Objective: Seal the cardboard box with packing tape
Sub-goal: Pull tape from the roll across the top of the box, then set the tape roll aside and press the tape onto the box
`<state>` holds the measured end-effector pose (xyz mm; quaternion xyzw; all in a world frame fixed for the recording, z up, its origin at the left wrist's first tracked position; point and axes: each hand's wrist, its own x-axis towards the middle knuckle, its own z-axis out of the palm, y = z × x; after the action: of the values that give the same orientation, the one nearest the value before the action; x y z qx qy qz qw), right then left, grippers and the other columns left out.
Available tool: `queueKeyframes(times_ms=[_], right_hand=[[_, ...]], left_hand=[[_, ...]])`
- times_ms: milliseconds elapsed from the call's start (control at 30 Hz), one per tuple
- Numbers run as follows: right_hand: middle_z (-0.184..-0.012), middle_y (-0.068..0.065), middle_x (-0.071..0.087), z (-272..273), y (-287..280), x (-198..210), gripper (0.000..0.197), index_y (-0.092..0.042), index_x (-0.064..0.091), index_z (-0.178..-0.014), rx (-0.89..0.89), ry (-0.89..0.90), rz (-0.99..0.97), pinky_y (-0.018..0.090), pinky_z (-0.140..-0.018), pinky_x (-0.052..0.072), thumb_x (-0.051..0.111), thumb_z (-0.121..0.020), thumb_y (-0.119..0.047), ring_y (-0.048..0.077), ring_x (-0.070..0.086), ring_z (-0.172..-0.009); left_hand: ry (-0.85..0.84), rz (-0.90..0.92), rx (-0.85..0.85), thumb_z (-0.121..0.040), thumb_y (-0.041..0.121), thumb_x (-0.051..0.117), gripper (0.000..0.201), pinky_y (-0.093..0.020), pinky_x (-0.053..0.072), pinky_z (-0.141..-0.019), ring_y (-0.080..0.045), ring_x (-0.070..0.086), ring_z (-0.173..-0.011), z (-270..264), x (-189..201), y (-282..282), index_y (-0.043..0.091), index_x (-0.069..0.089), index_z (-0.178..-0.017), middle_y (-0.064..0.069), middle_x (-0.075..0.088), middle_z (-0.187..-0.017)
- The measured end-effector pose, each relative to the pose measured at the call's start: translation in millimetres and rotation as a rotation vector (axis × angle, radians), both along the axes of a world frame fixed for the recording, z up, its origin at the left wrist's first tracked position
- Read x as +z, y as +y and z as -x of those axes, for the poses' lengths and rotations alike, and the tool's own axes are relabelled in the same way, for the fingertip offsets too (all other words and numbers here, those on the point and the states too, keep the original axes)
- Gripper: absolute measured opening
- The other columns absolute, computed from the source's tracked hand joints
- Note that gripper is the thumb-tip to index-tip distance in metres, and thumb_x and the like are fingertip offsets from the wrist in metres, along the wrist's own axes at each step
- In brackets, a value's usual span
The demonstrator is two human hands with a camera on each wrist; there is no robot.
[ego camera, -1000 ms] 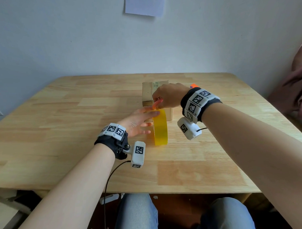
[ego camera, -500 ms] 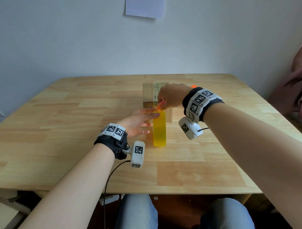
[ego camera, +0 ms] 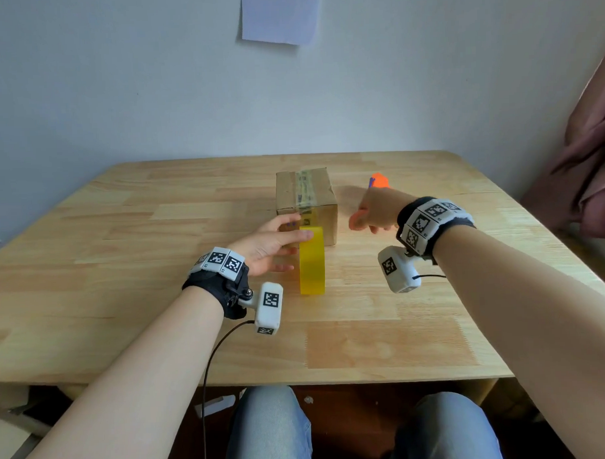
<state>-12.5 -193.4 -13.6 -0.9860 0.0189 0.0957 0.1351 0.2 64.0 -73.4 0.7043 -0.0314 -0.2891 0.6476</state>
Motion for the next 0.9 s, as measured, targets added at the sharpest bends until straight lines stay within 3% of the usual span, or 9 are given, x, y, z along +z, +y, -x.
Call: queueKeyframes(times_ms=[67,167,333,433,500,600,700,800,900], right_hand=[[-0.077,0.000,0.077,5.2,-17.3,-16.3,0.032,-0.010,0.073,-0.088,-0.107,0.031,-0.113,0.027,-0.055,0.049,0.068,-0.091,-0.042,0.017,0.064,-0.061],[-0.079,0.001,0.078,15.0,-38.0,-41.1,0.037,-0.003,0.070,-0.101,-0.268,0.116,-0.238,0.029,-0.051,0.047,0.066,-0.094,-0.038,0.017,0.060,-0.056],[-0.077,0.011,0.073,27.4,-55.1,-65.6,0.040,0.008,0.069,-0.104,-0.474,0.201,-0.428,0.029,-0.049,0.044,0.069,-0.089,-0.029,0.020,0.052,-0.047],[-0.084,0.012,0.072,32.2,-49.0,-60.9,0.037,0.003,0.069,-0.103,-0.445,0.230,-0.381,0.030,-0.053,0.051,0.072,-0.091,-0.032,0.023,0.056,-0.052],[-0.094,0.012,0.074,32.4,-41.6,-53.3,0.041,0.000,0.065,-0.106,-0.414,0.219,-0.292,0.036,-0.068,0.059,0.071,-0.092,-0.038,0.026,0.063,-0.066],[-0.098,0.012,0.067,32.5,-23.7,-35.4,0.047,-0.001,0.063,-0.106,-0.352,0.125,-0.168,0.036,-0.077,0.053,0.061,-0.097,-0.047,0.027,0.062,-0.078],[-0.089,0.004,0.069,35.8,4.1,-17.6,0.064,-0.010,0.075,-0.105,-0.273,0.271,-0.439,0.030,-0.060,0.044,0.049,-0.094,-0.068,0.018,0.057,-0.065],[-0.100,-0.005,0.079,42.7,35.0,-5.7,0.076,-0.022,0.080,-0.102,-0.185,0.440,-0.565,0.033,-0.065,0.036,0.043,-0.082,-0.086,0.020,0.066,-0.094],[-0.106,-0.002,0.079,37.5,55.0,-8.5,0.071,-0.016,0.076,-0.109,-0.146,0.450,-0.628,0.035,-0.072,0.042,0.053,-0.084,-0.078,0.024,0.069,-0.108]], left_hand=[[-0.003,0.004,-0.013,-0.063,0.031,0.098,0.090,-0.050,0.054,-0.091,-0.032,0.060,-0.121,1.7,1.1,-1.0,0.038,0.053,-0.141,-0.009,0.066,-0.136],[0.008,-0.001,-0.016,-0.075,0.027,0.091,0.078,-0.056,0.051,-0.103,-0.036,0.059,-0.133,3.8,1.3,-1.8,0.037,0.052,-0.141,-0.007,0.070,-0.133],[0.010,0.001,0.023,-0.083,0.026,0.085,0.062,-0.056,0.052,-0.102,-0.034,0.062,-0.130,8.3,2.7,-5.1,0.031,0.057,-0.138,-0.009,0.067,-0.141],[0.011,0.003,0.034,-0.085,0.026,0.083,0.061,-0.055,0.051,-0.102,-0.028,0.065,-0.115,10.4,3.6,-6.6,0.027,0.056,-0.140,-0.007,0.070,-0.136],[0.015,0.003,0.038,-0.084,0.027,0.083,0.065,-0.052,0.053,-0.098,-0.027,0.065,-0.113,11.7,4.9,-6.9,0.026,0.055,-0.143,-0.005,0.072,-0.127],[0.021,0.005,0.042,-0.081,0.029,0.084,0.068,-0.047,0.054,-0.089,-0.028,0.065,-0.111,15.6,8.0,-6.8,0.026,0.056,-0.143,-0.005,0.072,-0.123],[0.024,0.010,0.048,-0.078,0.029,0.087,0.066,-0.049,0.053,-0.091,-0.030,0.063,-0.111,18.8,8.9,-7.6,0.027,0.059,-0.137,-0.007,0.069,-0.130],[0.015,-0.015,0.060,-0.064,0.036,0.096,0.077,-0.055,0.050,-0.103,-0.037,0.062,-0.126,20.1,9.0,-9.3,0.028,0.063,-0.133,-0.010,0.067,-0.140],[0.010,-0.026,0.060,-0.051,0.043,0.097,0.092,-0.059,0.048,-0.107,-0.038,0.056,-0.136,18.5,7.3,-8.0,0.031,0.065,-0.137,-0.010,0.065,-0.143]])
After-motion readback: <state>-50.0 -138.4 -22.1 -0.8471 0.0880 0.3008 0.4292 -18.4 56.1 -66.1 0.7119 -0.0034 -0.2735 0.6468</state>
